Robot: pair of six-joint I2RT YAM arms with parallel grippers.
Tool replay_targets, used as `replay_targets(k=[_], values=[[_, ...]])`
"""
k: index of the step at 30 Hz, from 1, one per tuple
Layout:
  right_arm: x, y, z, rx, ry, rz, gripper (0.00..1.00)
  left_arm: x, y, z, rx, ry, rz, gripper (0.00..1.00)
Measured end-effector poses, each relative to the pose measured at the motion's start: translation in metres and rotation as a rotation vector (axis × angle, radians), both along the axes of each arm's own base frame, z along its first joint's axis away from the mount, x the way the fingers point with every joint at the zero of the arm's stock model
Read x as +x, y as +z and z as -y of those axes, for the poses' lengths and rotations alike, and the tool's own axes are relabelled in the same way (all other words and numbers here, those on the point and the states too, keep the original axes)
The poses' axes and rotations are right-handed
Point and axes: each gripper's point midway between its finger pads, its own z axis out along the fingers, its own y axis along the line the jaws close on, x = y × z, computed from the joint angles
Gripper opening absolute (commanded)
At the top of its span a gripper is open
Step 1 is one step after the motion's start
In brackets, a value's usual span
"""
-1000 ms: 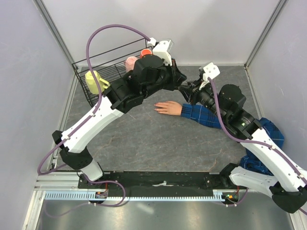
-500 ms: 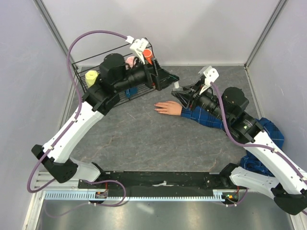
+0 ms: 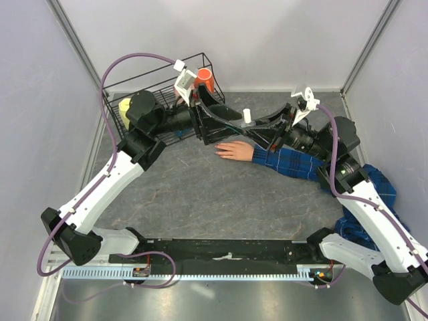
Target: Paint the nails
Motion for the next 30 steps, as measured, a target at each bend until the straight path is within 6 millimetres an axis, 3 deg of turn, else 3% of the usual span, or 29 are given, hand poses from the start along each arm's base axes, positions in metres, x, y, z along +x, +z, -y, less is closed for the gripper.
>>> replay_targets(k=[7,15,19,21,25,30], values=[[-0.011,0.001,-0.010,0.042,0.133,-0.024,0.00,-0.007,0.012,0.001,-0.048,-0.056,0.048,0.70],[-0.016,0.001,-0.014,0.052,0.191,-0.041,0.00,0.008,0.002,0.006,-0.039,-0.069,-0.016,0.45],[-0.018,0.002,-0.014,0.058,0.202,-0.037,0.00,0.007,0.001,0.007,-0.041,-0.099,-0.031,0.24],[-0.016,0.001,-0.014,0.057,0.202,-0.041,0.00,0.006,0.003,0.007,-0.045,-0.104,-0.025,0.03],[-0.008,-0.002,-0.013,0.050,0.162,-0.050,0.00,0.008,0.001,0.008,-0.034,-0.093,-0.014,0.02],[0.019,-0.009,-0.005,0.000,-0.018,-0.059,0.00,0.035,-0.005,0.017,0.015,0.104,-0.057,0.02]])
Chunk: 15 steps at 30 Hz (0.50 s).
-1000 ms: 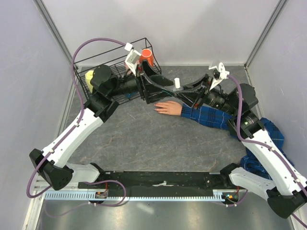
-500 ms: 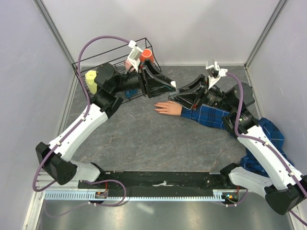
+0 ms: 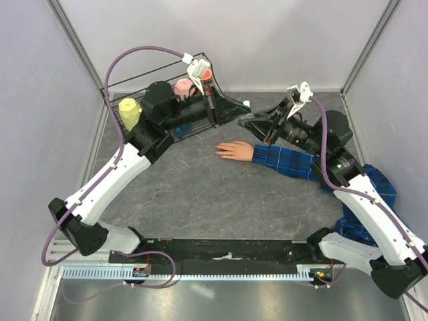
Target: Paint the nails
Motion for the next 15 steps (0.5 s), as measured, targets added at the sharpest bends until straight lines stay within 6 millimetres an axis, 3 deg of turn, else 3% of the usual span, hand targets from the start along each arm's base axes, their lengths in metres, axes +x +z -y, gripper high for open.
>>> replay_targets(k=[8,15], values=[[0.036,0.006,0.020,-0.113,-0.456,0.076,0.00,0.040,0.005,0.018,0.218,0.463,-0.134,0.02],[0.048,-0.026,0.037,-0.276,-0.590,0.069,0.00,0.054,-0.027,0.028,0.363,0.552,-0.197,0.02]])
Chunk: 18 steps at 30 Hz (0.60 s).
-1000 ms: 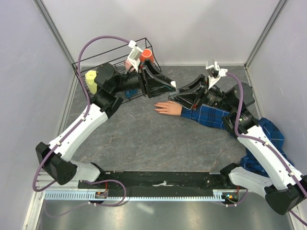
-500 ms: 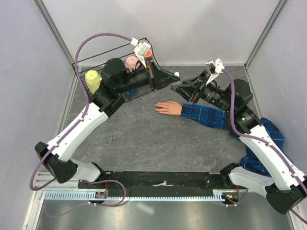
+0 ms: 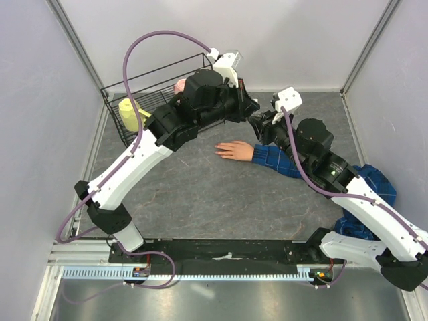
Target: Paint the nails
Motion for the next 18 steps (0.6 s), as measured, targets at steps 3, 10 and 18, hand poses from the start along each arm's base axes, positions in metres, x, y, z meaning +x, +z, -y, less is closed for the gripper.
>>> replay_targets(k=[3,10,18], values=[[-0.001,-0.009,-0.002,-0.030,0.011,-0.009,0.00,-0.001,-0.008,-0.001,0.026,-0.002,-0.019,0.24],[-0.030,-0.010,-0.023,-0.020,0.186,0.010,0.00,-0.005,-0.005,0.002,-0.017,-0.102,0.003,0.98],[-0.053,0.007,-0.030,0.033,0.339,0.038,0.00,-0.018,0.002,-0.045,-0.157,-0.213,0.032,1.00]])
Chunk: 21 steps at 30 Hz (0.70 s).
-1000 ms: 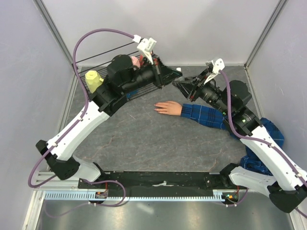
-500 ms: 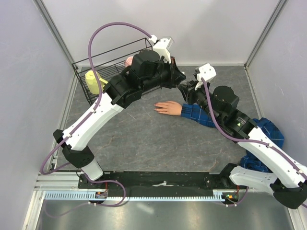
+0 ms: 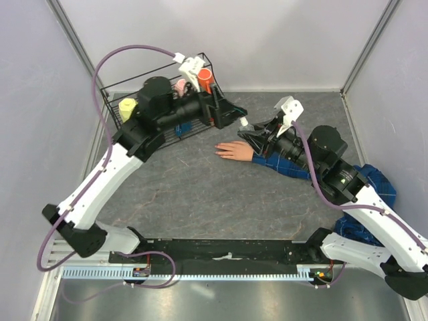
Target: Paint the nails
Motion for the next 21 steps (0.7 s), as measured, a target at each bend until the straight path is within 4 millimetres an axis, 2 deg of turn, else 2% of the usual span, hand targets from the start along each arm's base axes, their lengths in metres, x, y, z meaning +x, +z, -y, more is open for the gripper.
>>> replay_targets(k=[5,9,12,14,16,21], values=[[0.003,0.002,0.006,0.034,0.060,-0.026,0.00,-0.024,0.029,-0.026,-0.133,-0.091,0.101,1.00],[0.005,0.003,0.008,0.078,0.124,-0.063,0.00,-0.042,0.046,-0.032,-0.203,-0.187,0.172,1.00],[0.001,0.005,0.002,0.099,0.186,-0.080,0.00,-0.047,0.049,-0.030,-0.217,-0.237,0.188,0.93],[-0.002,0.005,-0.001,0.106,0.218,-0.090,0.00,-0.049,0.048,-0.028,-0.215,-0.259,0.185,0.77],[-0.004,0.005,-0.003,0.110,0.239,-0.096,0.00,-0.048,0.046,-0.027,-0.199,-0.257,0.160,0.67],[-0.005,0.004,-0.006,0.111,0.259,-0.101,0.00,-0.034,0.060,-0.026,-0.142,-0.215,0.102,0.67]])
